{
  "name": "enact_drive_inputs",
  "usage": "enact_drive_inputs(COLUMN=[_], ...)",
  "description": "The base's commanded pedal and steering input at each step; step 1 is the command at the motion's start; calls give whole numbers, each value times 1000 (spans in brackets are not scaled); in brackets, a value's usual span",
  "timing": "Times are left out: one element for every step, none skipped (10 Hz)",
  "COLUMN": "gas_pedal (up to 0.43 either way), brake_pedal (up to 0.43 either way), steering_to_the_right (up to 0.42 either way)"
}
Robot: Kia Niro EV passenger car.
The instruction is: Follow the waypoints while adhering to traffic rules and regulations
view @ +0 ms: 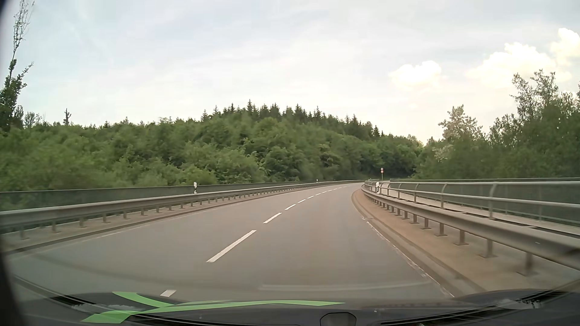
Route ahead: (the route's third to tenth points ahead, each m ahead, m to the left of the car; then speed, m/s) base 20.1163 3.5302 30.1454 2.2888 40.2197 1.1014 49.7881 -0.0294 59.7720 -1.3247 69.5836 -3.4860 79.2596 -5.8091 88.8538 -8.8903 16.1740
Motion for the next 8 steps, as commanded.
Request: enact_drive_inputs(gas_pedal=[150, 150, 150, 150, 150, 150, 150, 150], brake_pedal=[0, 0, 0, 0, 0, 0, 0, 0], steering_to_the_right=[16, 16, 16, 17, 16, 16, 16, 16])
